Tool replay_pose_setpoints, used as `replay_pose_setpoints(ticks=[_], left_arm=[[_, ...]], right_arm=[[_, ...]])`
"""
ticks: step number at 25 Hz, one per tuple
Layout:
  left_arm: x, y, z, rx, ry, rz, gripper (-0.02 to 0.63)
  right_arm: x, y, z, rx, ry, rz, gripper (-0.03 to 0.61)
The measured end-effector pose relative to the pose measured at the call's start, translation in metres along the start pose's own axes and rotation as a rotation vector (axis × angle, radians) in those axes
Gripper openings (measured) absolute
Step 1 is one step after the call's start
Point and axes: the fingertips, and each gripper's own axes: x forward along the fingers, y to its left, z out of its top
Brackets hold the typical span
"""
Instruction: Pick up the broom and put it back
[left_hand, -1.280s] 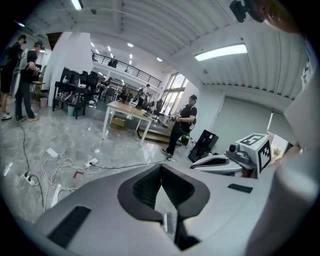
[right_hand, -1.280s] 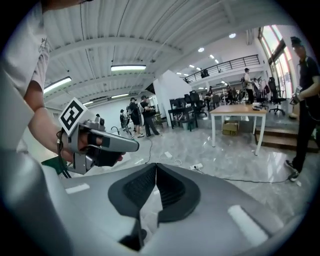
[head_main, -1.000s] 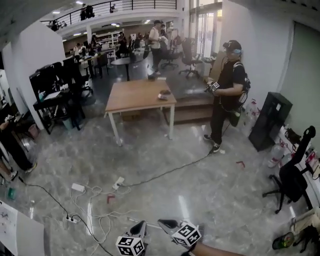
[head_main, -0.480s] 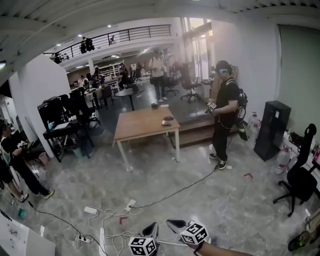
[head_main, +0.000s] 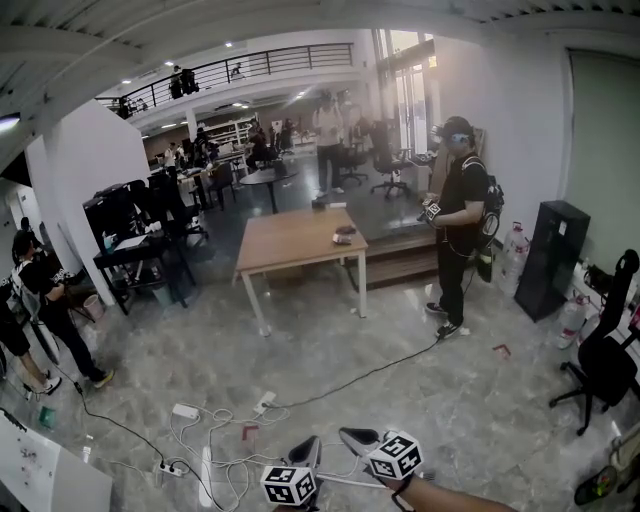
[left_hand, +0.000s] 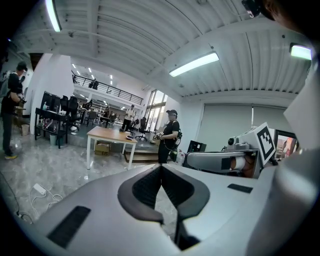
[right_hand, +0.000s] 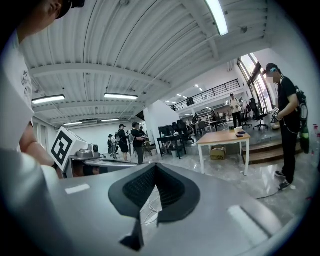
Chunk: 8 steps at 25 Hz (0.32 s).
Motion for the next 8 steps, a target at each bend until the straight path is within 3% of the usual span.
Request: replay_pose_setpoints(ticks=[8], left_arm=[[0.0021,-0.0077,0.0018,-0.005,0.001,-0.006,0.008]], right_arm=[[-0.0035,-0.0038,0.0014,0.012,0.003,-0.007,0.002]])
